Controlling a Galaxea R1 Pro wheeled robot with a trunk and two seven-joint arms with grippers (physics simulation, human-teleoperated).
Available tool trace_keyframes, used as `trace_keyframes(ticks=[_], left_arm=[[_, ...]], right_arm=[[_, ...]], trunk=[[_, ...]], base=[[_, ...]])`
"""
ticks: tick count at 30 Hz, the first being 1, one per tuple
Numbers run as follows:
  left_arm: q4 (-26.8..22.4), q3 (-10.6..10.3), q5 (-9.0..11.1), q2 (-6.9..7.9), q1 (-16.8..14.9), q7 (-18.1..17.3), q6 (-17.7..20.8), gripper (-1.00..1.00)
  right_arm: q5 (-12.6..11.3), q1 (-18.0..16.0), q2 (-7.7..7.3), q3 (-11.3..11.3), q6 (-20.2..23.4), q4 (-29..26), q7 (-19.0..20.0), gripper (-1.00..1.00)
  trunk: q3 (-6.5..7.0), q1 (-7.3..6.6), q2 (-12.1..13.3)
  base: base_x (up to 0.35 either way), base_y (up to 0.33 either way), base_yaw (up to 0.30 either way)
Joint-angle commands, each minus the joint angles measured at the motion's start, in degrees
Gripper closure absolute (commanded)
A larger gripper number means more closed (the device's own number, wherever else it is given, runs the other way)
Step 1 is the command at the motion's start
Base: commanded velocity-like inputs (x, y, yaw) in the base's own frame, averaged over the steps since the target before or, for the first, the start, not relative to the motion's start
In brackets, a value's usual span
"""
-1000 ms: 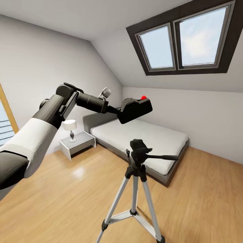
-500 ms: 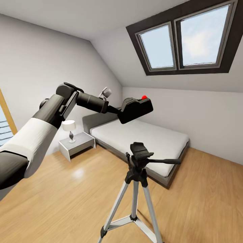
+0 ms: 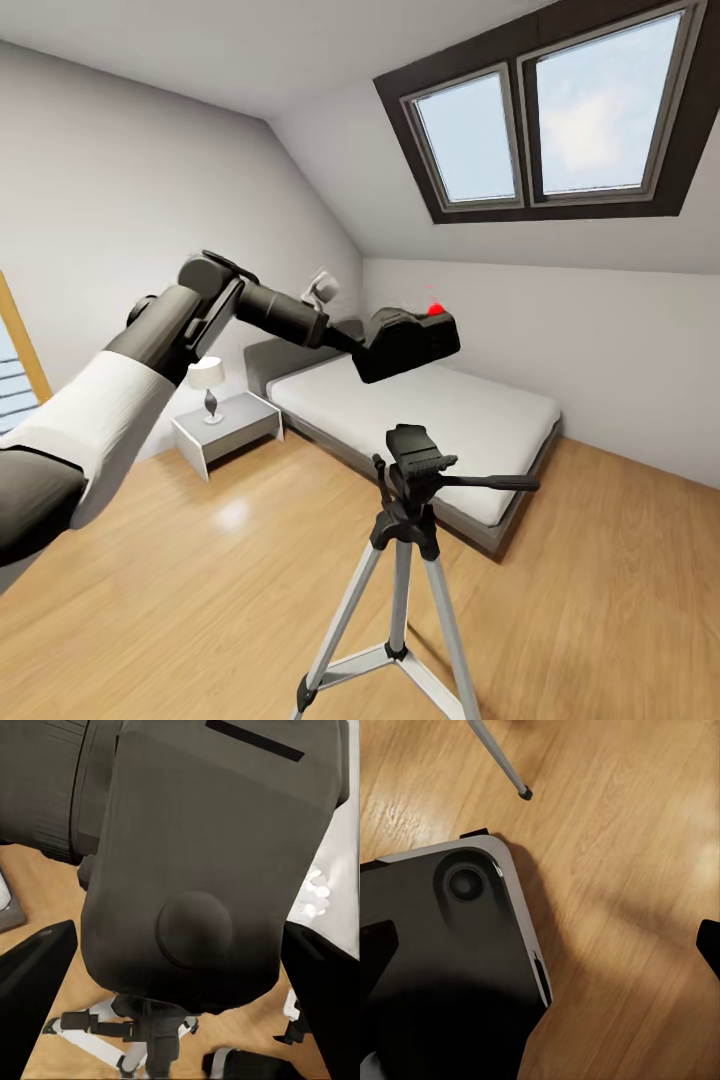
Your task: Attach the digital camera to the camera tripod in the bedroom.
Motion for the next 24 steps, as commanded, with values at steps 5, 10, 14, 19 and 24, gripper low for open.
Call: trace_keyframes(ticks=[5,10,14,19,24], left_arm=[[0.10,-5.97,0.28,-0.14,-0.05,-1.05,0.63,1.00],[0.22,-7.59,0.27,-0.22,-0.05,-1.17,0.64,1.00],[0.19,-7.91,0.27,-0.24,-0.05,-1.15,1.96,1.00],[-0.03,-7.96,0.27,-0.13,-0.05,-1.08,2.10,1.00],[0.09,-8.02,0.27,-0.24,-0.05,-1.26,2.10,1.00]], right_arm=[[0.00,-0.07,0.00,-0.34,-0.39,0.20,0.06,-1.00],[0.00,-0.07,0.00,-0.32,-0.39,0.20,0.07,-1.00],[0.00,-0.07,0.00,-0.32,-0.39,0.20,0.07,-1.00],[0.00,-0.07,0.00,-0.25,-0.40,0.20,0.07,-1.00],[0.00,-0.07,0.00,-0.24,-0.46,0.22,0.07,-1.00]], trunk=[[-0.02,0.02,-0.05],[-0.02,0.02,-0.05],[-0.02,0.02,-0.05],[-0.02,0.02,-0.05],[-0.02,0.02,-0.05]], base=[[0.000,0.000,0.000],[0.000,0.000,0.000],[0.000,0.000,0.000],[0.000,0.000,0.000],[0.000,0.000,0.000]])
